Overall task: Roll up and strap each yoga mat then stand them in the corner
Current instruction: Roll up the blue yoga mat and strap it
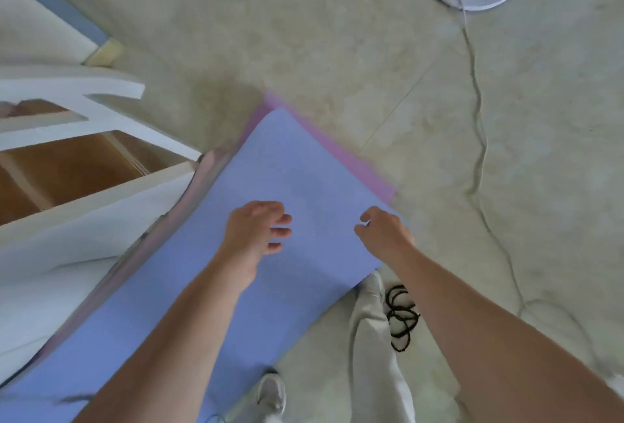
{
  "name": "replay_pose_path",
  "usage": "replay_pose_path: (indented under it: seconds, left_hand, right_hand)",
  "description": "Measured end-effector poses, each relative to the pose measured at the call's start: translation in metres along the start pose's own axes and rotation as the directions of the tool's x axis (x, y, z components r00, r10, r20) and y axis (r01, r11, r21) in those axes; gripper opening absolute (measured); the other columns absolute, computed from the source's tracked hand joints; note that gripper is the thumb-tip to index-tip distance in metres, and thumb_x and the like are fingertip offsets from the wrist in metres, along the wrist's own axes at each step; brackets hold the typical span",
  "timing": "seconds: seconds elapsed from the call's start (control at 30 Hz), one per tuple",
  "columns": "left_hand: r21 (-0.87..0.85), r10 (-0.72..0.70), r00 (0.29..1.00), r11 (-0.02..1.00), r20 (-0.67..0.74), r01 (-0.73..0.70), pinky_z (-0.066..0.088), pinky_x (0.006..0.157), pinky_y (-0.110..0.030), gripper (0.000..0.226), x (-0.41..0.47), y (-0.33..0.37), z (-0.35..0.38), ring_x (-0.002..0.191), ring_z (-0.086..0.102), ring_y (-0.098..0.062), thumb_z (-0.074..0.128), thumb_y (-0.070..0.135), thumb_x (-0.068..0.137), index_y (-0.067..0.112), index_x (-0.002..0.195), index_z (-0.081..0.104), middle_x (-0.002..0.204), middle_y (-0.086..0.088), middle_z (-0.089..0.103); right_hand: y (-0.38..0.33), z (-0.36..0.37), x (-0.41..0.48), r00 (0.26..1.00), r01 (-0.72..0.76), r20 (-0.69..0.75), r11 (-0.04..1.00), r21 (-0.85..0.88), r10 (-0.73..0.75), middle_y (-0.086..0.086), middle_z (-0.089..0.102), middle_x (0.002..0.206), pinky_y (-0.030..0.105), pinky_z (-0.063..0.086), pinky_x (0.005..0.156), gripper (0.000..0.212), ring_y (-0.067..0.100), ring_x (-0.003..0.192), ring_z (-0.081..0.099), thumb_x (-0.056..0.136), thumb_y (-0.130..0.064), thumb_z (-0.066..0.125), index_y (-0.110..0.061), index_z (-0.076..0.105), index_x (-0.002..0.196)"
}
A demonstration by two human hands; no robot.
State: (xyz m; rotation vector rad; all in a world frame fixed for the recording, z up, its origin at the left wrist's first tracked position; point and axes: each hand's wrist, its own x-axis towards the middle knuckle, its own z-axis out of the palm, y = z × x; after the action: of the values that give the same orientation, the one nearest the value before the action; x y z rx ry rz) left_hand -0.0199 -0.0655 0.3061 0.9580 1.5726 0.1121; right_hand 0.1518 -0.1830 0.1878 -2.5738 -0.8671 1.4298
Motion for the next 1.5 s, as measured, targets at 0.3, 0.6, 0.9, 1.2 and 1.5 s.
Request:
replay_pose_path:
  seconds: [0.3,0.6,0.9,1.2,1.5]
  left_hand:
    - [0.088,-0.012,1.000,0.996,0.024,0.010,0.051,0.073,-0.035,0.009,0.220,-0.063,0.123,0.077,0.070,-0.023,0.058,0.014,0.096,0.018,0.091,0.065,0.087,-0.005,0.072]
    - [0.135,-0.032,0.998,0.991,0.053,0.024,0.054,0.071,-0.033,0.008,0.287,-0.100,0.164,0.075,0.071,-0.019,0.057,0.019,0.097,0.018,0.097,0.064,0.089,-0.002,0.074]
    - [0.447,0.195,0.980,0.873,0.046,-0.195,0.051,0.077,-0.034,0.010,0.239,-0.084,0.143,0.094,0.069,-0.025,0.057,0.016,0.093,0.019,0.097,0.067,0.099,-0.003,0.071]
    - [0.839,0.015,0.862,-0.237,0.507,-0.490,0.011,0.120,-0.054,0.072,0.101,-0.007,0.008,0.141,0.032,-0.026,0.066,0.048,0.083,0.026,0.147,0.039,0.146,-0.003,0.043]
    - [0.938,-0.032,0.943,-0.098,0.332,-0.333,0.051,0.092,-0.036,0.054,-0.098,-0.041,-0.221,0.102,0.061,-0.027,0.082,0.045,0.064,0.022,0.108,0.060,0.108,0.001,0.063]
  right_hand:
    - [0.073,0.069,0.245,0.999,0.031,0.030,0.997,-0.065,-0.029,0.006,0.040,0.148,0.039,0.039,0.105,0.072,0.029,0.134,0.042,0.093,-0.041,0.062,-0.019,0.027,0.151]
    - [0.074,0.117,0.342,0.999,-0.032,0.039,0.993,-0.111,0.036,0.009,0.040,0.142,0.044,0.039,0.100,0.091,0.031,0.134,0.037,0.077,-0.049,0.077,-0.017,0.028,0.147]
    - [0.034,0.113,0.239,0.951,0.209,-0.164,0.936,-0.283,-0.262,0.004,0.054,0.118,0.036,0.039,0.081,0.034,0.028,0.115,0.051,0.089,-0.020,0.061,-0.014,0.046,0.120]
    - [-0.066,0.101,0.010,0.709,0.583,-0.030,0.609,-0.537,-0.705,-0.008,0.047,0.044,0.017,0.016,0.043,0.053,0.012,0.031,0.047,0.017,-0.016,0.085,-0.019,0.060,0.064]
    - [-0.138,0.119,-0.235,0.401,0.558,-0.167,0.385,-0.735,-0.901,-0.003,0.050,0.055,0.025,0.034,0.042,0.022,0.020,0.045,0.051,0.053,-0.008,0.067,-0.017,0.061,0.072]
